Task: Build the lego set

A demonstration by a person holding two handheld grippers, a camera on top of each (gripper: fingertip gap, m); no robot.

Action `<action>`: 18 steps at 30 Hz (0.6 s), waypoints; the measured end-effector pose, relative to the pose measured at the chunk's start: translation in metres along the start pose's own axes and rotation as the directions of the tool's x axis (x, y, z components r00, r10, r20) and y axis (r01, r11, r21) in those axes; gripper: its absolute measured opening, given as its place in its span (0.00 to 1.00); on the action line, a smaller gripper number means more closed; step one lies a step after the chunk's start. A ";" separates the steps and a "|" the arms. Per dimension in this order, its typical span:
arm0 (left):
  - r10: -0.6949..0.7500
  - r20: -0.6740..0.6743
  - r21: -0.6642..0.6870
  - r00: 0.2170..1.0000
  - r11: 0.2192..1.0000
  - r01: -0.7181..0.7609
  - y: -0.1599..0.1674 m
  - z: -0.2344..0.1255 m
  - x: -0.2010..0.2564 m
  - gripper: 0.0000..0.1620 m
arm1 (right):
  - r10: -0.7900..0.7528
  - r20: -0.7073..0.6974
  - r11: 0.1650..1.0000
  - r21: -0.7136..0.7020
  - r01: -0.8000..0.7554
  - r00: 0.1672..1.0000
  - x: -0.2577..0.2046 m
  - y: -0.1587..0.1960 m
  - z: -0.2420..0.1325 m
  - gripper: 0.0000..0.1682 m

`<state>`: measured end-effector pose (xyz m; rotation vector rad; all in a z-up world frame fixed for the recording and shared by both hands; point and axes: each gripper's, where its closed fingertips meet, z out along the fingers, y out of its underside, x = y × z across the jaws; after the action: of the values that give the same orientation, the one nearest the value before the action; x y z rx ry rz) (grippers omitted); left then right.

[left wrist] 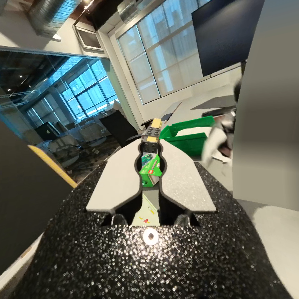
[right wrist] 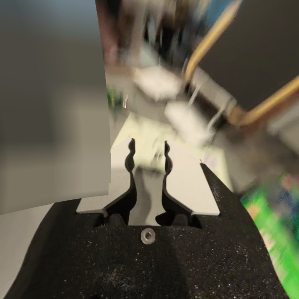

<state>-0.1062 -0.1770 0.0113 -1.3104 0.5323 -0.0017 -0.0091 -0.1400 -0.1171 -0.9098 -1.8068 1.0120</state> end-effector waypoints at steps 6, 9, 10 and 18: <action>0.025 -0.035 0.007 0.999 1.000 -0.025 -0.003 0.002 0.009 0.10 | 0.087 0.028 0.969 -0.236 -0.078 0.996 -0.073 0.085 0.020 0.18; 0.019 -0.038 0.016 0.999 1.000 -0.018 -0.003 0.002 0.008 0.10 | 0.035 0.068 0.956 -0.292 -0.013 0.997 -0.092 0.097 0.050 0.12; 0.016 -0.041 0.019 0.999 1.000 -0.015 -0.003 0.002 0.008 0.10 | -0.004 0.081 0.945 -0.327 0.031 0.997 -0.094 0.105 0.059 0.12; 0.029 -0.036 0.025 0.999 0.999 -0.028 -0.005 -0.004 0.006 0.10 | 0.016 0.255 0.949 -0.309 0.066 0.967 -0.099 0.111 0.090 0.03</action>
<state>-0.1005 -0.1838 0.0133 -1.2807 0.5798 -0.0087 -0.0337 -0.2060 -0.2762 -0.9775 -2.2392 0.8676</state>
